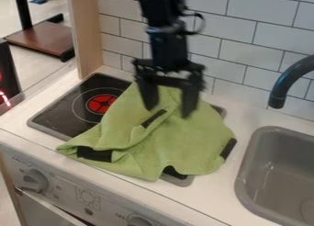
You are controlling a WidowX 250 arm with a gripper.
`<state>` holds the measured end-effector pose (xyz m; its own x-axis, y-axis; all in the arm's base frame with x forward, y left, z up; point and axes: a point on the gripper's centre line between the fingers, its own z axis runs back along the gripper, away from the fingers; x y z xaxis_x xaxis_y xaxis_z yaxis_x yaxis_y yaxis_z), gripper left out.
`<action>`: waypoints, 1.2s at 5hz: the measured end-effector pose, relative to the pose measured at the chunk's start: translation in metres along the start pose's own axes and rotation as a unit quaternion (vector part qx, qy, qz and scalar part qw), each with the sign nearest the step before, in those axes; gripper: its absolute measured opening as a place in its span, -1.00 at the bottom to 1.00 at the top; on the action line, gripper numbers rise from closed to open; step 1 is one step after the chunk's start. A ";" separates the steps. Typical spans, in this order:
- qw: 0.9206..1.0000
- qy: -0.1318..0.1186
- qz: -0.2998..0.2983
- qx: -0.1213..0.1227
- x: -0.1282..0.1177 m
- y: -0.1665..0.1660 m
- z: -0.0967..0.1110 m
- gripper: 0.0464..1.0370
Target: Folded the cloth on top of the burner
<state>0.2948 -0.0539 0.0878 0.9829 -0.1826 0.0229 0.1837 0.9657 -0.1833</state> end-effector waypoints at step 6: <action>0.995 0.032 -0.074 0.057 0.008 -0.043 -0.076 0.92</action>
<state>0.2936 -0.1107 0.0214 0.9431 -0.3319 -0.0218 0.3298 0.9415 -0.0700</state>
